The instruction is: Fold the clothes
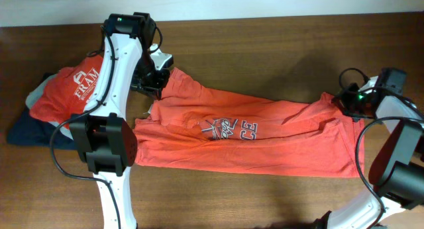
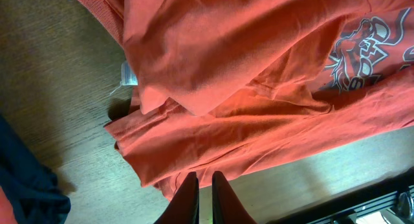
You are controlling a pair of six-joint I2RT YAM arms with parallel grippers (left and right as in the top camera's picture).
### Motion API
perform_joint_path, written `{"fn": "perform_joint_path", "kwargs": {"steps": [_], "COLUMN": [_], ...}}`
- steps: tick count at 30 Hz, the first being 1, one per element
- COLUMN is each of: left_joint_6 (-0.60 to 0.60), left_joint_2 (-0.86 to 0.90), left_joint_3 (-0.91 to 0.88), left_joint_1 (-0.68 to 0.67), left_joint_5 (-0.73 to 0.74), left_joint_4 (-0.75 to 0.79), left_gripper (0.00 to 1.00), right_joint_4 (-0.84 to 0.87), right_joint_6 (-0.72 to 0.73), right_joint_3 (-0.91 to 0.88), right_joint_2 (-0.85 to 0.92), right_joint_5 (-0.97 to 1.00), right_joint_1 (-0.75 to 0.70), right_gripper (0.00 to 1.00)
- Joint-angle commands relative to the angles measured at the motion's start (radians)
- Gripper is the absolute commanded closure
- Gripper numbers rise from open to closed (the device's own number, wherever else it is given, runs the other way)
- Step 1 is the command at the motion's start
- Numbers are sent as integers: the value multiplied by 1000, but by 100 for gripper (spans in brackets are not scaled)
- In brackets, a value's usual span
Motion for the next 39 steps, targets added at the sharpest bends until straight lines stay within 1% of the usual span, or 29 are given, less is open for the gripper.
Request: {"fn": "perform_joint_path", "kwargs": {"steps": [1, 7, 14, 18, 20, 24, 28, 31, 34, 39], "left_joint_6": [-9, -8, -9, -10, -10, -31, -59, -58, -58, -57], "left_joint_2": [-21, -21, -21, -21, -21, -14, 6, 10, 10, 10], "left_joint_3": [7, 7, 7, 7, 7, 7, 0, -43, -90, -213], "left_joint_1": [-3, -3, -3, -3, -3, -3, -3, -4, -6, -6], "left_joint_5": [-6, -37, -43, -40, -21, -1, 9, 66, 66, 66], "left_joint_4": [-3, 5, 16, 34, 50, 90, 97, 108, 138, 227], "left_gripper": [91, 91, 89, 74, 69, 64, 64, 64, 65, 65], "right_joint_4": [-33, -118, -214, -227, -224, -221, -221, -221, -229, -325], "right_joint_6": [-20, -98, -127, -127, -127, -150, -154, -158, -168, -188], "right_joint_3": [-1, -1, -1, -1, -1, -1, 0, 2, 3, 40], "right_joint_2": [-78, -177, -229, -230, -230, -230, -231, -231, -236, -279], "right_joint_5": [-77, -93, -94, -95, -95, -103, -109, -137, -168, -149], "right_joint_1": [-52, -106, -118, -118, -118, -118, -118, -118, -119, -162], "right_gripper": [96, 96, 96, 96, 96, 96, 96, 96, 96, 96]}}
